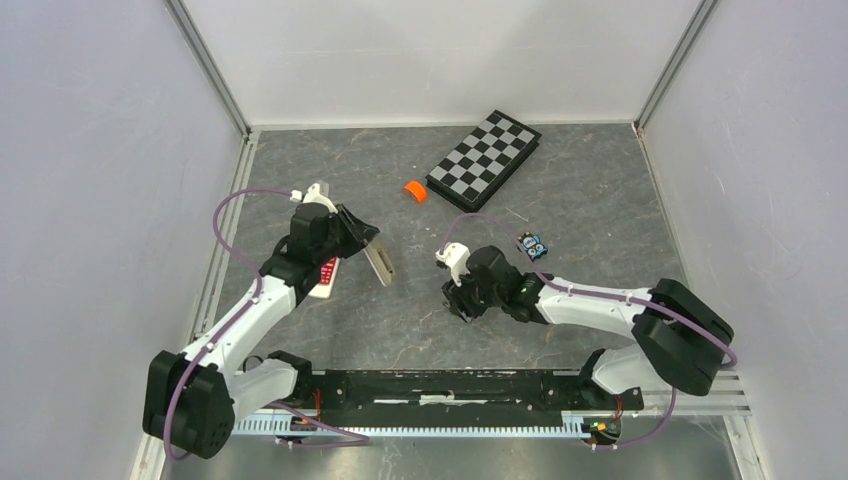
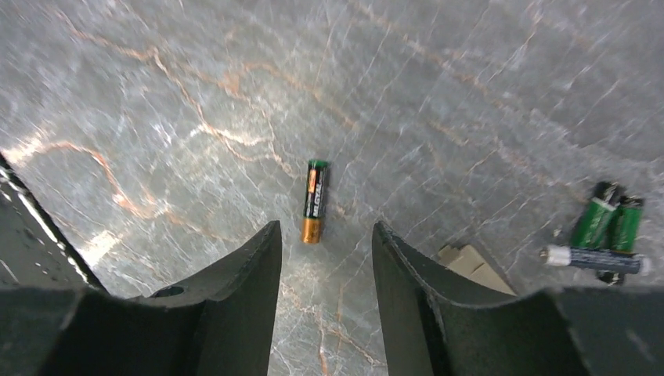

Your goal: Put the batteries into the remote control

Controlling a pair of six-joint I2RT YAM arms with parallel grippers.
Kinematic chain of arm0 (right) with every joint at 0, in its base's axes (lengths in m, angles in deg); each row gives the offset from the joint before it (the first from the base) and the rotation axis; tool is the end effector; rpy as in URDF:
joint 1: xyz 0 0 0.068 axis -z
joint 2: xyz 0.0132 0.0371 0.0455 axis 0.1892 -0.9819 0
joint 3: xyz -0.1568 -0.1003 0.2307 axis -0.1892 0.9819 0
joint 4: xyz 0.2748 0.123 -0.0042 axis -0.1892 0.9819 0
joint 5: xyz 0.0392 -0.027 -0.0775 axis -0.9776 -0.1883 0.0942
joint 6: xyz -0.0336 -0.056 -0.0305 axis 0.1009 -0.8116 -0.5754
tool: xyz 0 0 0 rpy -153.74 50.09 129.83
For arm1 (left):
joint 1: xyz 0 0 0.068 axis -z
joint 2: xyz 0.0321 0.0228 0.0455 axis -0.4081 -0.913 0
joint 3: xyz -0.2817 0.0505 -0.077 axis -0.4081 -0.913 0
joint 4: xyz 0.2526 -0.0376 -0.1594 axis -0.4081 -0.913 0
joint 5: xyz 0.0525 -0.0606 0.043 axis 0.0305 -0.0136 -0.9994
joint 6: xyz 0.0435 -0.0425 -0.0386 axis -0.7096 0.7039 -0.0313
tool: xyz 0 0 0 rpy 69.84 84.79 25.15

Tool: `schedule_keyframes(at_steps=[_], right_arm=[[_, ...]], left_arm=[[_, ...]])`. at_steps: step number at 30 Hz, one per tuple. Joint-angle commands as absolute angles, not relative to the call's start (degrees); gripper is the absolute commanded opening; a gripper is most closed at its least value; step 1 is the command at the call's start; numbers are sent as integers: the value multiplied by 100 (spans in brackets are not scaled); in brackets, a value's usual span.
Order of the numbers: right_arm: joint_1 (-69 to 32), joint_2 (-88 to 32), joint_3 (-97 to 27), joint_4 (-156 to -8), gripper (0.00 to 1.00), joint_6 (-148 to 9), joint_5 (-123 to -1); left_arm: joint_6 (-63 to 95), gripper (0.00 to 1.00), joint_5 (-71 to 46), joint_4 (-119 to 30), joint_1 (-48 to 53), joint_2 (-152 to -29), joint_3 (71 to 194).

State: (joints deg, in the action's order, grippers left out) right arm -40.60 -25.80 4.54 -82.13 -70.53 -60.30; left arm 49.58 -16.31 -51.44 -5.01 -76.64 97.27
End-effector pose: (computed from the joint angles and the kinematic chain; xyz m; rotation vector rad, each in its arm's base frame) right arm 0.1897 0.2479 0.1528 -0.9823 2.1998 0.5982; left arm 0.2670 -0.0972 0.2390 -0.4449 2.1190 -0.7510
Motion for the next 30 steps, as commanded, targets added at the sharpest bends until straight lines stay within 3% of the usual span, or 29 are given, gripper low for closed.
schedule_keyframes(at_steps=[1, 16, 21, 30], right_arm=[[-4207, -2842, 229, -7938, 51, -7129, -5805], [-4723, -3499, -93, -8139, 30, -5752, -4334], [-4728, -3503, -30, -7882, 2, -4577, -3422], [-4728, -3372, -208, -7884, 9, -1740, -2373]], left_arm=[[4650, 2, -1786, -5190, -546, -7519, 9981], [4489, 2, -1785, -5392, -607, -7324, 10034], [4456, 2, -1770, -5473, -621, -7176, 10077], [4629, 2, -1886, -5785, -618, -6887, 10035]])
